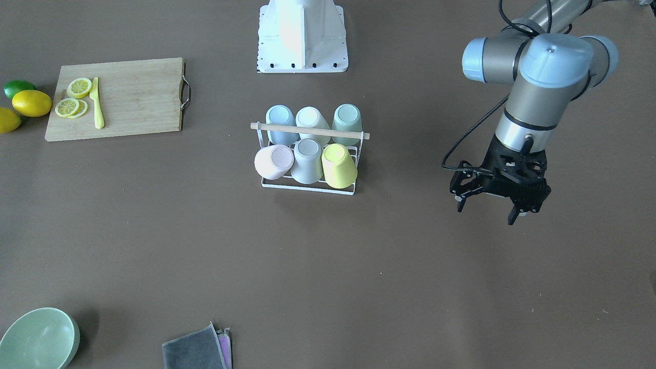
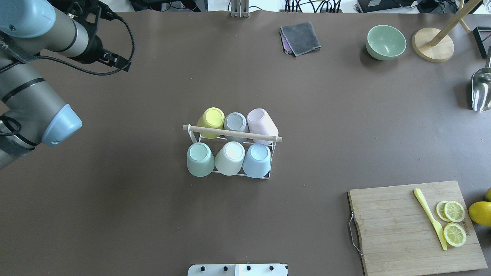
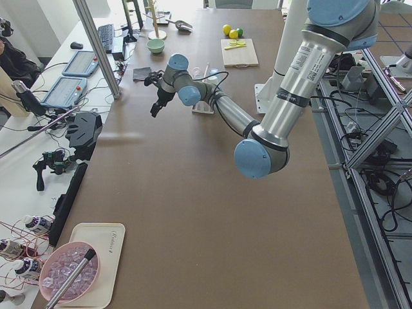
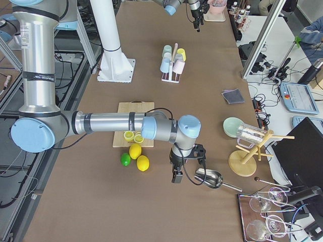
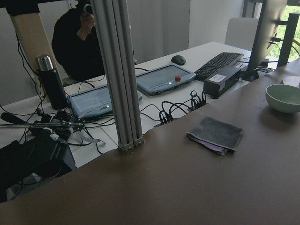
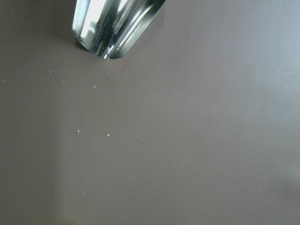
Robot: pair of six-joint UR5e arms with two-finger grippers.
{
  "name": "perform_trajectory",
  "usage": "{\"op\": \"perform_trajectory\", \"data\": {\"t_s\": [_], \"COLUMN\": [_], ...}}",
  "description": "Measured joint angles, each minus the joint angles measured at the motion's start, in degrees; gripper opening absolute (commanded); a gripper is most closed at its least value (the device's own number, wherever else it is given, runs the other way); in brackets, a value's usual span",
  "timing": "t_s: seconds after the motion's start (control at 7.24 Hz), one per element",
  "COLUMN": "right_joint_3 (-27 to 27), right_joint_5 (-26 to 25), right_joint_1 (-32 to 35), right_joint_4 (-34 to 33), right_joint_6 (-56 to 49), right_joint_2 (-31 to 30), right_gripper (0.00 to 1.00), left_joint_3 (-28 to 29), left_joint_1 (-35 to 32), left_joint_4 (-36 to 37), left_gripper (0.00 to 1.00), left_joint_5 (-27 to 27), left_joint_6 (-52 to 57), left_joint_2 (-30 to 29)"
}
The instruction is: Place cup on cup holder
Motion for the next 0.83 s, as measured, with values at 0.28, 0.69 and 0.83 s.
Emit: {"op": "perform_trajectory", "data": {"t_s": [0.28, 0.69, 0.83], "right_joint_3": [-5.1, -0.1, 0.5], "right_joint_5": [3.8, 5.4, 5.4], "right_joint_1": [2.4, 4.7, 4.8], "right_joint_4": [8.0, -3.0, -5.3], "right_joint_6": [-0.4, 2.5, 2.9], "right_joint_2": [-0.6, 3.3, 4.2], "right_gripper": [1.00, 1.00, 1.00], "left_joint_3": [1.5, 3.0, 3.0], "left_joint_1": [-4.6, -11.7, -15.3], "left_joint_4": [8.3, 13.5, 13.7], "left_gripper": [0.98, 0.98, 0.98], "left_joint_5": [-5.0, -13.7, -15.9], "left_joint_6": [1.2, 7.5, 11.1], "left_joint_2": [4.7, 12.8, 16.8]}}
